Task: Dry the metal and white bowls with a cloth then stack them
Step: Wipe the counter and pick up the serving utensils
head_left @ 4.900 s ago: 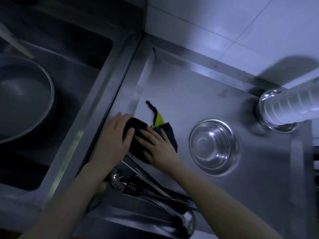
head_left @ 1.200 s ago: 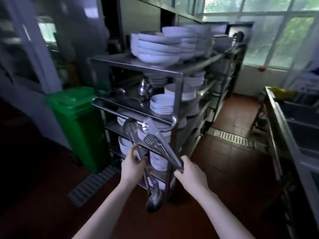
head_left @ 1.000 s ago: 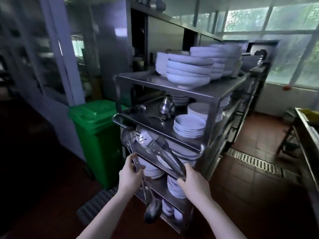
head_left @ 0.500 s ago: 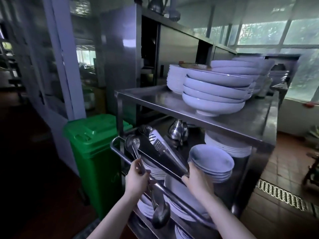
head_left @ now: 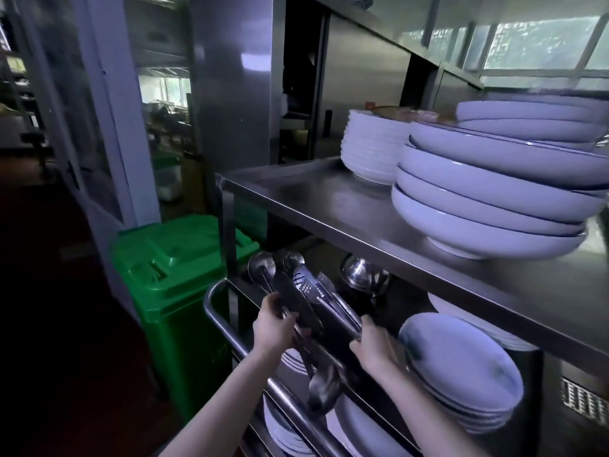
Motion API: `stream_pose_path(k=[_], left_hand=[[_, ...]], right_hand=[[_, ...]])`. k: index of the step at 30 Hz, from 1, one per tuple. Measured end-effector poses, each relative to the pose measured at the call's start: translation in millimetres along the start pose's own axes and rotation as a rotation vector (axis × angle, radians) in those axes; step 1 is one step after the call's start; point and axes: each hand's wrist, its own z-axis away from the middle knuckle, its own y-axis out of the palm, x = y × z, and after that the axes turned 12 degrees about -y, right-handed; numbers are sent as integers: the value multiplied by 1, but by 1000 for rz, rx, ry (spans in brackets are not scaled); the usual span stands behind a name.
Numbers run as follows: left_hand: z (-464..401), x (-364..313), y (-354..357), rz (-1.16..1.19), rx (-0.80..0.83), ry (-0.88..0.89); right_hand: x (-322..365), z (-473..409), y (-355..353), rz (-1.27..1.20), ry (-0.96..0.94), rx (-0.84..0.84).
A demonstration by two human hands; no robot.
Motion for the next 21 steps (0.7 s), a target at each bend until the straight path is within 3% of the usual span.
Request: stream_pose_path(k=[10, 16, 21], left_hand=[[-92, -14, -4, -102, 29, -7], [-124, -18, -4, -81, 51, -21], [-131, -15, 7, -41, 117, -100]], right_hand=[[26, -106, 34, 113, 56, -1], [23, -129, 48, 11, 111, 38], [25, -127, 45, -54, -6, -85]])
